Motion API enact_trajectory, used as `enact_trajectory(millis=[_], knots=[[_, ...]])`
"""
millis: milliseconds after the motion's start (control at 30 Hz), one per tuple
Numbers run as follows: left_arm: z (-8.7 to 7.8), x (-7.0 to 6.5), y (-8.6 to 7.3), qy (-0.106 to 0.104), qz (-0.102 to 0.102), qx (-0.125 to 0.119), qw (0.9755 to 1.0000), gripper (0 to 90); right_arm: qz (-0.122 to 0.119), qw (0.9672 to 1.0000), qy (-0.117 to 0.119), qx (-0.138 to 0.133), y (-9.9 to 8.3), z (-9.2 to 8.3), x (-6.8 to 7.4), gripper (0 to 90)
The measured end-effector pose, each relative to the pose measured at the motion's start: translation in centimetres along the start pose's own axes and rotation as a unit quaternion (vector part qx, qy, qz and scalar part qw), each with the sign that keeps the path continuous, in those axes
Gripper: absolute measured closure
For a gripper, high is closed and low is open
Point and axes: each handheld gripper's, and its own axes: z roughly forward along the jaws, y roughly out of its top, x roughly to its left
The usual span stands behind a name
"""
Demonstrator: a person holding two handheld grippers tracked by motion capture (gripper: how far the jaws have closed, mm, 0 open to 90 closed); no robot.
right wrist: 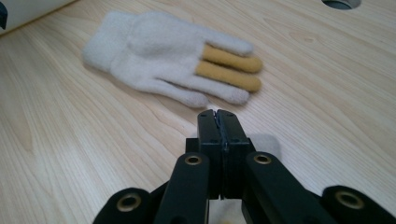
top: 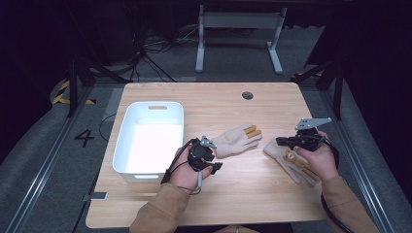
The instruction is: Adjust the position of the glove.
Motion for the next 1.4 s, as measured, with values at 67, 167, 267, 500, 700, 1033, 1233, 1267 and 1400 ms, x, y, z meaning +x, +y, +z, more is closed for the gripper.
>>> enact_trajectory(millis=[67, 167, 267, 500, 700, 1033, 1233, 1267, 1400], knots=[[-0.4, 0.1, -0.1, 0.0, -0.003, -0.003, 1.0, 56.5, -0.007, 1.0, 0.002, 0.003, 0.5, 0.4, 0.3, 90.0], [-1.0, 0.1, -0.2, -0.002, -0.004, -0.006, 1.0, 55.7, -0.026, 0.9996, 0.007, 0.01, 1.7, 1.0, 0.9, 90.0], [-1.6, -0.1, -0.2, -0.004, 0.001, -0.009, 1.0, 54.7, -0.041, 0.999, 0.014, 0.014, 3.2, 1.5, 1.4, 90.0], [-2.7, -0.2, -0.5, -0.01, 0.002, -0.008, 0.9999, 51.2, -0.058, 0.9974, 0.027, 0.033, 5.5, 3.5, 1.6, 90.0], [-3.3, -0.3, -0.7, -0.009, 0.002, -0.013, 0.9999, 49.4, -0.06, 0.9969, 0.032, 0.04, 6.7, 4.7, 1.6, 89.9], [-3.7, -0.7, -1.1, -0.008, 0.003, -0.011, 0.9999, 51.4, -0.073, 0.9946, 0.039, 0.063, 7.7, 7.7, 1.3, 89.9], [-4.1, -0.8, -1.9, -0.002, -0.002, -0.012, 0.9999, 51.4, -0.093, 0.9923, 0.042, 0.07, 8.6, 10.1, 1.5, 89.9], [-4.1, -0.9, -2.0, -0.001, -0.002, -0.011, 0.9999, 51.4, -0.096, 0.9921, 0.041, 0.07, 8.7, 10.4, 1.4, 89.9], [-4.4, -0.8, -2.5, 0.003, -0.007, -0.009, 0.9999, 51.2, -0.093, 0.9923, 0.04, 0.07, 9.2, 11.9, 1.1, 89.9]])
